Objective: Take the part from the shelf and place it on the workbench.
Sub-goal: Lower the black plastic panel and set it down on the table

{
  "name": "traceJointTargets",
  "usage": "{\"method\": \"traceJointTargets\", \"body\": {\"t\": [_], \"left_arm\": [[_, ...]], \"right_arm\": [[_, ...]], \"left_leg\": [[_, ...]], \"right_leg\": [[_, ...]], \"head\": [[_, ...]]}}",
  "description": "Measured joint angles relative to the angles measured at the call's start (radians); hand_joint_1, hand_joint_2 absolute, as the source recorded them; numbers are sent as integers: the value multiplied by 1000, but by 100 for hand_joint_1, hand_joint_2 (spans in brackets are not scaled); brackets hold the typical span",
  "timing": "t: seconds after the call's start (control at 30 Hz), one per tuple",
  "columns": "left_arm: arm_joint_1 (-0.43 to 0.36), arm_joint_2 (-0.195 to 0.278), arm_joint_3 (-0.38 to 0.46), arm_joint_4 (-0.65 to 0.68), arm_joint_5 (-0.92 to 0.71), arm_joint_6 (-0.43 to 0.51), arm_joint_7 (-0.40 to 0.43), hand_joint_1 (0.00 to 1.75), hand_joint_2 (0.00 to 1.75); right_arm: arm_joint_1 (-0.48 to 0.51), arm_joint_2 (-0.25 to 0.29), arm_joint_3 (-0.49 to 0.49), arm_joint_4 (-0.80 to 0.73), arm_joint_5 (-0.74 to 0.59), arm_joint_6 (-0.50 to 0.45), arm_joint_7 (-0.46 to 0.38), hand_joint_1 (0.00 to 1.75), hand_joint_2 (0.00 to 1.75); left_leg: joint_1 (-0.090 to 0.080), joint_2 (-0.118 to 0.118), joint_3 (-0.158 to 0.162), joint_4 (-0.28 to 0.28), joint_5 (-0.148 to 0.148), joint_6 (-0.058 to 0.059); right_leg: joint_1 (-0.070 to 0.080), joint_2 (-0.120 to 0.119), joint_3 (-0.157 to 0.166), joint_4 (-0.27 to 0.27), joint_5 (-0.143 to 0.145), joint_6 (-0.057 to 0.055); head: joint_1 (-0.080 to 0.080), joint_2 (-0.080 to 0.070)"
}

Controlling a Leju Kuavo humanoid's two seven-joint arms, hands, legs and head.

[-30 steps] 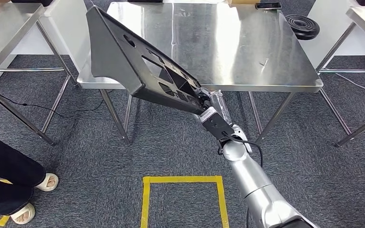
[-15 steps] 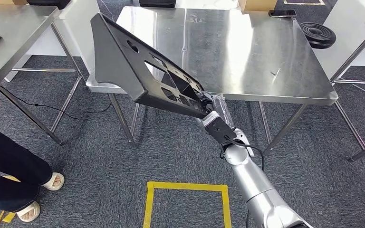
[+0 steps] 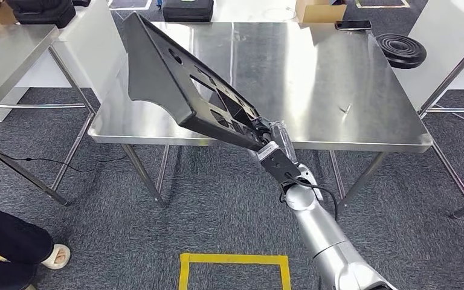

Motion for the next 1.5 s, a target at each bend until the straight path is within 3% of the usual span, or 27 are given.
{"method": "traceJointTargets", "body": {"t": [0.03, 0.1, 0.13, 0.2, 0.23, 0.27, 0.33, 0.37, 0.4, 0.43, 0.47, 0.5, 0.53, 0.57, 0.63, 0.7, 0.77, 0.8, 0.83, 0.87, 0.9, 0.97, 1.0, 1.07, 1.17, 1.23, 1.5], "left_arm": [[2, 1, 0, 0, 0, 0, 0, 0, 175], [0, 0, 0, 0, -1, -1, 2, 0, 175], [-2, 0, 0, 0, -1, -1, 2, 0, 175], [-5, -1, -1, 0, -2, -2, 2, 0, 175], [-5, -1, -1, 0, -2, -2, 2, 0, 175], [-4, -2, -1, 0, -2, -2, 2, 0, 175], [-3, -3, -1, 0, -3, -2, 2, 0, 175], [-2, -3, -1, 0, -3, -3, 2, 0, 175], [-2, -4, -1, 0, -3, -3, 2, 0, 175], [0, -4, -1, 0, -3, -3, 2, 0, 175], [0, -4, -1, 1, -3, -3, 2, 0, 175], [0, -4, -1, 1, -3, -4, 2, 0, 175], [0, -4, -1, 1, -3, -5, 3, 0, 175], [-1, -4, -1, 1, -3, -6, 3, 0, 175], [-3, -4, -1, 1, -3, -8, 3, 0, 175], [-6, -5, -1, 1, -3, -9, 3, 0, 175], [-7, -6, -1, 1, -4, -9, 2, 0, 175], [-7, -6, -1, 1, -5, -9, 2, 0, 175], [-7, -6, -1, 1, -5, -10, 2, 0, 175], [-6, -6, -1, 1, -5, -11, 2, 0, 175], [-6, -5, -1, 1, -6, -11, 2, 0, 175], [-7, -3, -1, 1, -6, -11, 1, 0, 175], [-7, -2, -1, 1, -6, -12, 1, 0, 175], [-6, -3, -2, 1, -6, -12, 0, 0, 175], [-3, -4, -2, 1, -6, -12, -2, 0, 175], [-3, -4, -2, 1, -7, -13, -4, 0, 175], [-2, -4, -5, 1, -12, -17, -10, 0, 175]], "right_arm": [[1, 1, 0, 1, 0, 0, 0, 175, 175], [-4, 3, 1, 1, 0, 0, 0, 175, 175], [-8, 3, 1, 0, 0, -1, -2, 175, 175], [-12, 2, 1, 1, -2, -2, -3, 175, 175], [-10, 0, 1, 2, -3, -3, -3, 175, 175], [-6, -3, 0, 5, -3, -4, -4, 175, 175], [3, -10, -1, 10, -3, -4, -5, 175, 175], [5, -12, -1, 13, -3, -5, -5, 175, 175], [6, -15, -1, 16, -4, -5, -6, 175, 175], [8, -17, -2, 19, -4, -5, -6, 175, 175], [10, -19, -2, 23, -5, -5, -7, 175, 175], [13, -20, -2, 26, -5, -6, -7, 175, 175], [14, -21, -3, 28, -5, -6, -8, 175, 175], [12, -20, -4, 29, -6, -7, -9, 175, 175], [1, -16, -5, 27, -8, -8, -12, 175, 175], [-9, -11, -5, 27, -10, -8, -15, 175, 175], [-12, -8, -5, 27, -10, -8, -16, 175, 175], [-12, -8, -5, 27, -10, -8, -17, 175, 175], [-11, -7, -5, 27, -10, -8, -17, 175, 175], [-9, -6, -5, 27, -10, -8, -16, 175, 175], [-8, -6, -5, 27, -10, -8, -16, 175, 175], [-7, -4, -5, 26, -11, -8, -16, 175, 175], [-8, -3, -5, 26, -11, -8, -16, 175, 175], [-8, -2, -5, 25, -11, -8, -16, 175, 175], [-7, -2, -6, 24, -11, -8, -16, 175, 175], [-7, -3, -6, 24, -11, -8, -16, 175, 175], [-4, -4, -6, 20, -11, -7, -16, 175, 175]], "left_leg": [[-4, -3, 11, -24, 38, 5], [-5, -10, 42, -33, 26, 10], [-4, -11, 62, -38, 13, 14], [-4, -13, 106, -49, -15, 26], [-5, -14, 129, -53, -31, 31], [-5, -16, 153, -58, -48, 34], [-5, -25, 205, -64, -82, 34], [-5, -30, 232, -66, -102, 34], [-5, -34, 259, -67, -123, 32], [-5, -37, 279, -68, -144, 31], [-6, -40, 302, -66, -167, 28], [-8, -44, 318, -65, -187, 24], [-9, -46, 331, -64, -204, 19], [-10, -47, 345, -56, -213, 15], [-9, -40, 340, -17, -208, 8], [-5, -22, 297, 69, -218, -1], [1, -8, 227, 170, -281, -13], [5, -6, 193, 206, -310, -19], [9, -5, 168, 221, -322, -23], [13, -3, 159, 208, -308, -26], [16, 0, 165, 164, -271, -28], [19, 6, 203, 36, -185, -27], [18, 7, 218, -9, -171, -23], [14, 7, 226, -41, -164, -16], [9, 4, 229, -44, -140, -12], [4, 2, 229, -44, -140, -3], [0, 1, 228, -43, -145, 7]], "right_leg": [[3, 2, 23, -9, -10, 6], [8, 4, 47, -2, 2, 29], [8, 4, 35, 37, 24, 41], [8, 1, -53, 170, 55, 52], [7, 0, -107, 233, 48, 46], [8, 0, -161, 275, 21, 36], [8, 0, -246, 283, -60, 15], [7, 0, -274, 252, -84, 14], [6, 0, -294, 202, -74, 23], [5, 0, -308, 141, -17, 43], [5, -1, -315, 78, 74, 67], [7, -4, -310, 33, 166, 78], [9, -5, -301, 5, 239, 77], [11, -6, -289, -5, 275, 63], [9, -4, -264, -7, 276, 25], [5, -3, -247, -10, 262, 1], [5, -3, -239, -11, 250, -14], [5, -3, -237, -11, 246, -17], [5, -3, -235, -11, 242, -17], [4, -3, -231, -11, 238, -15], [3, -3, -227, -11, 235, -12], [3, -3, -216, -10, 228, -4], [4, -3, -214, -9, 226, 1], [9, -3, -215, -7, 219, 10], [13, -6, -214, -5, 212, 4], [12, -7, -211, -9, 218, 7], [9, -7, -206, -19, 219, 21]], "head": [[-1, 0], [-1, 0], [1, 0], [3, 0], [5, 0], [5, 0], [6, 0], [7, 0], [8, 0], [9, 0], [8, 0], [9, 0], [10, 0], [11, 0], [13, 0], [12, 0], [10, 0], [11, 0], [11, 0], [11, 0], [11, 0], [11, 0], [12, 0], [13, 0], [17, 0], [18, 0], [18, 0]]}}
